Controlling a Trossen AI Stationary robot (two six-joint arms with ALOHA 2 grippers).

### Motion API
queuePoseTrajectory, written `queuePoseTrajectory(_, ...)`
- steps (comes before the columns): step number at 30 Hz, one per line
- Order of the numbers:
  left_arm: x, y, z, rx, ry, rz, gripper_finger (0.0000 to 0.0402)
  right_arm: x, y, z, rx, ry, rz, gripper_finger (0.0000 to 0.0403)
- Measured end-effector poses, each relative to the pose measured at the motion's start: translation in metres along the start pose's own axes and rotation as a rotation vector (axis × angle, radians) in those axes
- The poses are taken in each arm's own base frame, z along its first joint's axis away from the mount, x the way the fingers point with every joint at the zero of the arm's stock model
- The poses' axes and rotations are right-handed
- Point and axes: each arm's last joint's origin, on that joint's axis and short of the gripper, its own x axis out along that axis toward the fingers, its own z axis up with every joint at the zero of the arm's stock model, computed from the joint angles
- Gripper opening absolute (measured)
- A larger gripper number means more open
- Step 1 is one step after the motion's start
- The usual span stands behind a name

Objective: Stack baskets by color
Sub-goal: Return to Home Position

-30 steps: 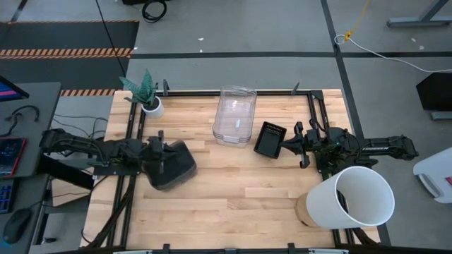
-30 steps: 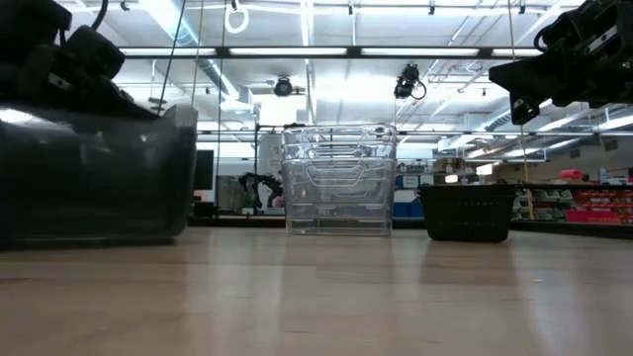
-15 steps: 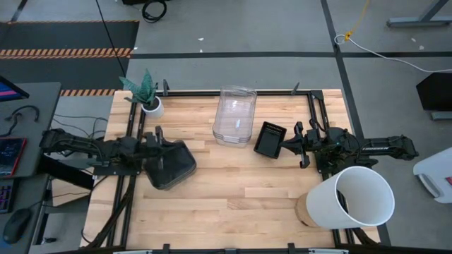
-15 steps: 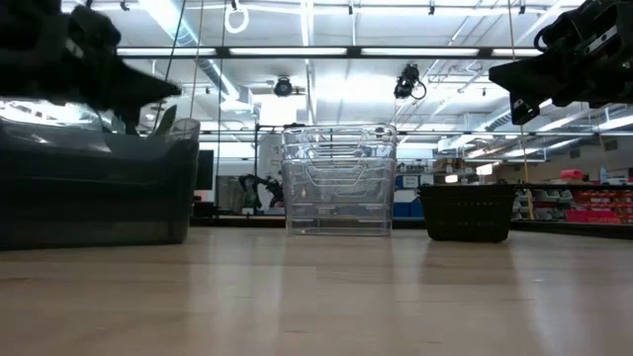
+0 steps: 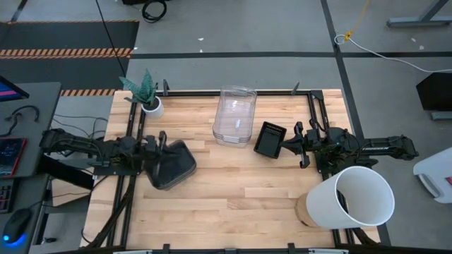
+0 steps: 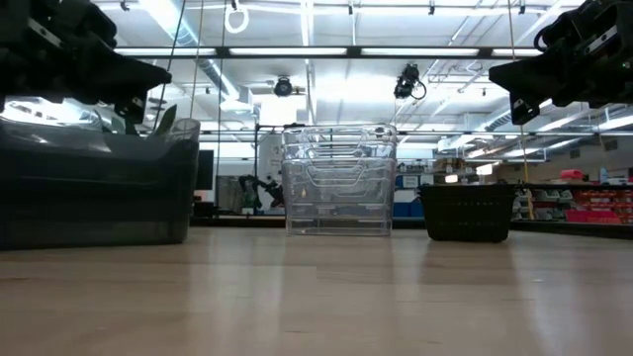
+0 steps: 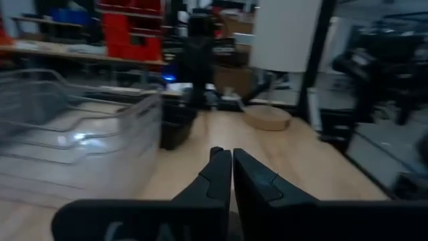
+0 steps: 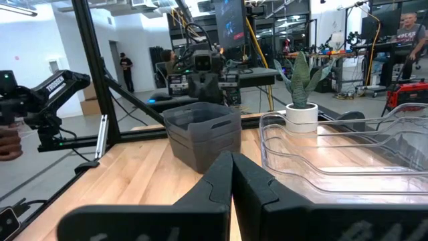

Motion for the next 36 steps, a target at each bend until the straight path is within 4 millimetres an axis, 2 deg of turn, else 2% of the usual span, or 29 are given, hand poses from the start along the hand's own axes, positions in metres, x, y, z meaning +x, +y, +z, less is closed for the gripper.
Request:
queuePoseTrajectory(5, -0.0001, -0.0027, 0.0010, -0.011, -0.005, -0.088, 0.0016, 0.0000, 0.0000, 0.0000, 0.000, 0.000, 0.000, 0.0012)
queuePoseTrajectory(20, -0.0001, -0.0027, 0.0010, -0.041, -0.003, -0.090, 0.0029, 0.0000, 0.0000, 0.0000, 0.000, 0.000, 0.000, 0.0012)
queuePoseTrajectory(36, -0.0001, -0.0027, 0.0010, -0.041, -0.003, -0.090, 0.0024, 0.0000, -0.0001, -0.0008, 0.000, 0.009, -0.001, 0.0012)
